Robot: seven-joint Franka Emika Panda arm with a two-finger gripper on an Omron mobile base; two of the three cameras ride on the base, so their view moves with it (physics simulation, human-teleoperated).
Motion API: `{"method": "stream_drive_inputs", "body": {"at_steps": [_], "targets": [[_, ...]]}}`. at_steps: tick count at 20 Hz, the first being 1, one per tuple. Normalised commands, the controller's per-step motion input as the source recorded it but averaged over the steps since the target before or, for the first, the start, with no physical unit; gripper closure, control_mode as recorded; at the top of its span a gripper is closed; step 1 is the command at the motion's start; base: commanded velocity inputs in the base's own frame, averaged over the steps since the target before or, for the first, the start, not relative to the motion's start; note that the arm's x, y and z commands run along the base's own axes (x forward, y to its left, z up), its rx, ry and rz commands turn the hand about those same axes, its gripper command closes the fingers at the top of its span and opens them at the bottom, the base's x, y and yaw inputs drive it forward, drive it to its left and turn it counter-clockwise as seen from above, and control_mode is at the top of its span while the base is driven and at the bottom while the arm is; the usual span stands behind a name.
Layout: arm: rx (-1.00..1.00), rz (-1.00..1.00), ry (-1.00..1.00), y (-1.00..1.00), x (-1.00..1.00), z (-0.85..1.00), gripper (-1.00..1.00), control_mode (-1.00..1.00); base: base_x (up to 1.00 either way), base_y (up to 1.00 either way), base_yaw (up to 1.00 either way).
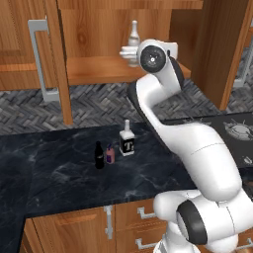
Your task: Sort all alcoholic drinks to one cabinet, and non-alcoholic drinks to the other.
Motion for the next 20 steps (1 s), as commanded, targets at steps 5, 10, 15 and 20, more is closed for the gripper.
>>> {"method": "stream_drive_inputs", "body": {"at_steps": [5,10,15,20], "targets": [[0.00,-0.06,0.10,0.00,-0.51,-0.16,-1.00,-1.00,0.00,0.00,0.00],[0.00,0.00,0.03,0.00,-0.45,-0.41,-1.00,-1.00,0.00,0.00,0.00],[0.00,0.00,0.00,0.00,-0.35,-0.47,-1.00,-1.00,0.00,0.00,0.00],[0.04,0.00,0.00,-0.03,-0.23,-0.42,-1.00,-1.00,0.00,0.00,0.00]]}}
